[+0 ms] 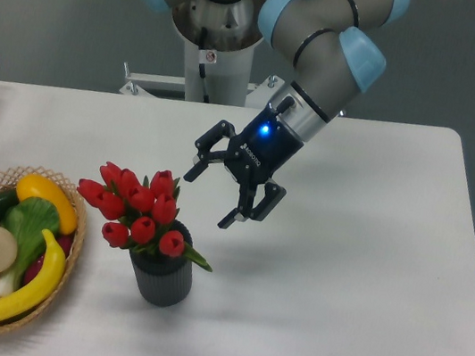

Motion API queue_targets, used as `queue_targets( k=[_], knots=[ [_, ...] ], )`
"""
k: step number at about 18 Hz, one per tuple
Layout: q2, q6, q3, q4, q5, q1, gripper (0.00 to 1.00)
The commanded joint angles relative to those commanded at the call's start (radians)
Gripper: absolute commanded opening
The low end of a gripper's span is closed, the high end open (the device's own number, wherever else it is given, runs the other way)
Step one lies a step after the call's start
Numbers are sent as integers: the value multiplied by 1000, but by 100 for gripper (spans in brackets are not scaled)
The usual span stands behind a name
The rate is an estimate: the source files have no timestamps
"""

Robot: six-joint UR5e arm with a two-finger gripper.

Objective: Pick up the flowers from the vase
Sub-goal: 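Lower the open gripper around the tulip stems above the vase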

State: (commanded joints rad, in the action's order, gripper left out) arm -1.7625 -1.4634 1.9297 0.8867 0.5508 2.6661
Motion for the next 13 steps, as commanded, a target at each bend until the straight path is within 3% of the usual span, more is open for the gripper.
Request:
queue_targets(
  k=[13],
  knots=[
    [-49,-2,-9,-15,-28,-66,100]
  ],
)
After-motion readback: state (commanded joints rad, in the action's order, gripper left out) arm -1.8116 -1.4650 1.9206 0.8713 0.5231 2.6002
